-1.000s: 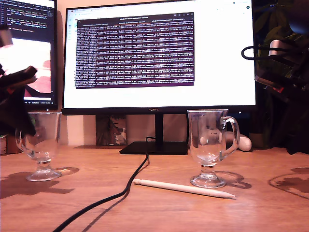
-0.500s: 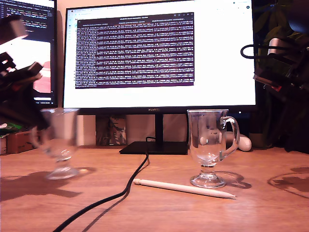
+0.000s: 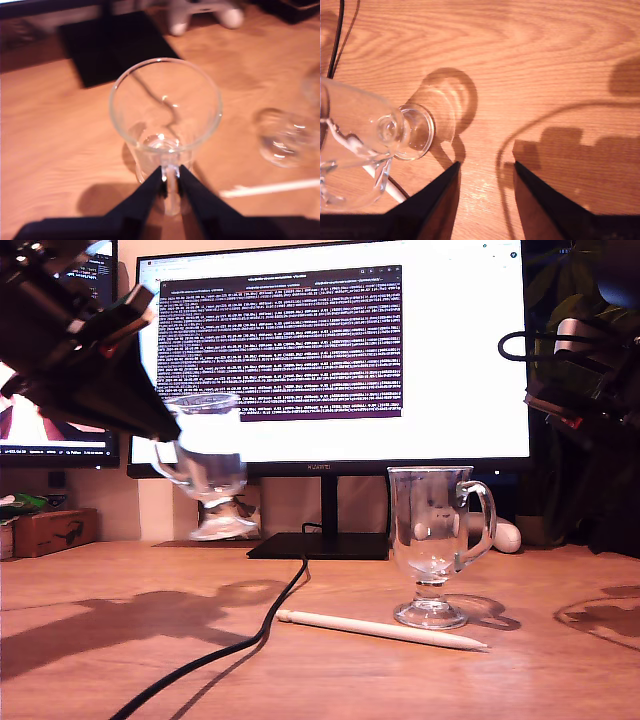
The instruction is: Pick the small glass cups in front of you with each of your hands, and place them behind the white pen
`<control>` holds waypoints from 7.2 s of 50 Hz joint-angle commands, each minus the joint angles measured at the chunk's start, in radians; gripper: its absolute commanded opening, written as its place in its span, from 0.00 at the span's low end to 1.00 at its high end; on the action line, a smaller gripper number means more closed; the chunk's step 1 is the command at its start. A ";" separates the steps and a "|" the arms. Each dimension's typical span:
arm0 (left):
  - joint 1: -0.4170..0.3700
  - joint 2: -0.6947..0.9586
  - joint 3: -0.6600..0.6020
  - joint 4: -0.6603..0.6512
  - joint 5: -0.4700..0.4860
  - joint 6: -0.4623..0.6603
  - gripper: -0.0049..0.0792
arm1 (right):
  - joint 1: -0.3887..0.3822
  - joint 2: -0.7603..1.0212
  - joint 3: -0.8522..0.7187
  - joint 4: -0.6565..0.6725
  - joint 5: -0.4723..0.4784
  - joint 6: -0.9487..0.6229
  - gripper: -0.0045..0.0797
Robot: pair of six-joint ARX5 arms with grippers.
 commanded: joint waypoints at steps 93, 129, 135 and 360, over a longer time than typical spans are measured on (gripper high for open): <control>-0.179 0.345 0.167 0.107 0.024 0.011 0.03 | -0.001 0.000 0.007 0.015 -0.003 -0.026 0.41; -0.183 0.358 0.168 0.107 0.026 0.010 0.03 | -0.001 0.000 0.007 0.026 -0.004 -0.026 0.41; -0.183 0.359 0.168 0.107 0.026 0.010 0.03 | -0.001 0.000 0.007 0.026 -0.004 -0.026 0.41; -0.167 0.412 0.178 0.078 0.090 0.018 0.03 | -0.001 0.000 0.007 0.006 0.047 -0.077 0.04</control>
